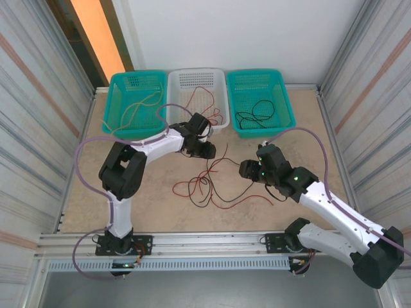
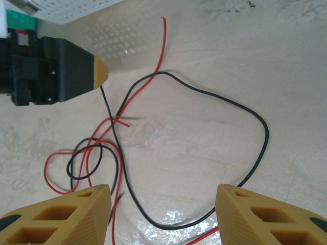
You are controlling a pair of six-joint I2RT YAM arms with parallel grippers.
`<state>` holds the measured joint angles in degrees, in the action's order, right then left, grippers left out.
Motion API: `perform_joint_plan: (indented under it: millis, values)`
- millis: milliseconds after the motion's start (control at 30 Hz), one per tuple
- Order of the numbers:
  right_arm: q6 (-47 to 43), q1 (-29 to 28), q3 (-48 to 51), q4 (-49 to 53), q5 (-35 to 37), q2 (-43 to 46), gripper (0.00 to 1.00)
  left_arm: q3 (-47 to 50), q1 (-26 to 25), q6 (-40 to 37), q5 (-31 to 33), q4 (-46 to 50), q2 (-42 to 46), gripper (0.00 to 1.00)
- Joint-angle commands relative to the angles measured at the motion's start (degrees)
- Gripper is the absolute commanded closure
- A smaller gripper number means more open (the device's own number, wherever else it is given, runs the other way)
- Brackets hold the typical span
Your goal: Untangle the cables
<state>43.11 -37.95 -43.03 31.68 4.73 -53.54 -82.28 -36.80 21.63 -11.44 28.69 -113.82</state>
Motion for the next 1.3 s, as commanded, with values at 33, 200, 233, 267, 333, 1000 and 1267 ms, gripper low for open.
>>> perform_joint_plan:
  millis: [33, 200, 233, 267, 333, 1000, 1267]
  values:
    - [1.61, -0.78, -1.62, -0.26, 1.07, -0.1, 0.45, -3.13, 0.23, -1.96, -1.21, 3.75, -3.01, 0.59]
    - [1.23, -1.38, -2.56, 0.52, 1.68, 0.51, 0.45, -2.7, 0.17, -2.77, -1.86, 3.92, -2.82, 0.85]
    - [1.03, -1.33, -2.82, 0.65, 1.62, 0.57, 0.45, -2.34, 0.05, -2.94, -2.18, 3.92, -1.93, 0.92]
    - [0.61, -1.38, -3.17, 0.6, 1.36, 0.63, 0.44, -1.83, -0.15, -3.01, -2.1, 3.73, -0.28, 0.99]
    - [-0.57, -1.72, -3.92, 0.16, 0.6, 0.76, 0.4, -0.68, -0.78, -3.03, -1.9, 3.33, 3.87, 1.0]
    - [-16.57, -13.46, -22.89, -2.78, 0.39, -6.11, 0.3, 0.35, -0.35, 4.99, -14.43, -0.75, 42.47, 1.0]
    - [-17.71, -18.49, -24.9, -6.6, -2.35, -11.81, 0.33, -3.19, 1.0, 6.87, -15.93, -2.19, 45.25, 1.0]
